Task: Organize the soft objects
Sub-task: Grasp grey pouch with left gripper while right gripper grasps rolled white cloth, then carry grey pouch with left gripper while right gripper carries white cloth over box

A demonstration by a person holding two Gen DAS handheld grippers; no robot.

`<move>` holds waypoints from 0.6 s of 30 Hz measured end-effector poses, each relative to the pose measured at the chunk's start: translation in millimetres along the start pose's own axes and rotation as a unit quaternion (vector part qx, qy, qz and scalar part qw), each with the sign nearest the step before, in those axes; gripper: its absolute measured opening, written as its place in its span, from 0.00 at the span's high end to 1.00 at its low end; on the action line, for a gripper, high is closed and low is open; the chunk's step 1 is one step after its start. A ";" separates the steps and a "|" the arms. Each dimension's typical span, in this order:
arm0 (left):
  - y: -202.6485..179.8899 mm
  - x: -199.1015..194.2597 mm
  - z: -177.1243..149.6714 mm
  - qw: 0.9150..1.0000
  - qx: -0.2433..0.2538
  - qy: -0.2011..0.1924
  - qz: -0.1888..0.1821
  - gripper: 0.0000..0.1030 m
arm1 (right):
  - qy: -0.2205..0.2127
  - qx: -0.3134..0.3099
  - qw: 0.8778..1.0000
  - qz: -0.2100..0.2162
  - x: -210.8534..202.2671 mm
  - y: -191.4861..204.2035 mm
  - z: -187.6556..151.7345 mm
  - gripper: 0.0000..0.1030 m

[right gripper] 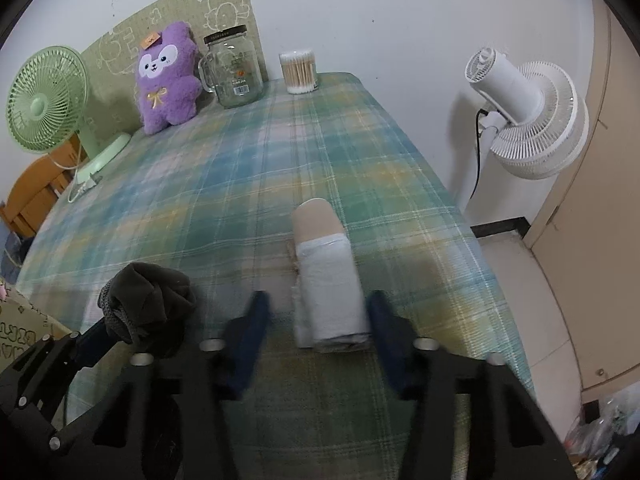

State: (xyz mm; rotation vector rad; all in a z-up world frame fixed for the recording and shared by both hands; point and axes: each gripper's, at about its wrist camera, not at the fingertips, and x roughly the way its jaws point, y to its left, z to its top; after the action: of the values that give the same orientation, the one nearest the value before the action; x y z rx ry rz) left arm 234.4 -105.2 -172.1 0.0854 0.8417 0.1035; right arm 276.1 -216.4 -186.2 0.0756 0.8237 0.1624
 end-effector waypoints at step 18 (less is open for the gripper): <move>7.0 -40.6 -19.0 0.999 0.006 -0.022 -0.029 0.65 | -0.024 -0.020 1.000 -0.002 -47.9 21.3 -18.4 0.74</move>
State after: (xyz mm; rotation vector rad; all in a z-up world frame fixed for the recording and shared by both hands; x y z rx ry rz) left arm 193.0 -102.8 -153.8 0.0748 0.7997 0.0417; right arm 228.1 -203.6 -161.2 0.0402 0.7732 0.1728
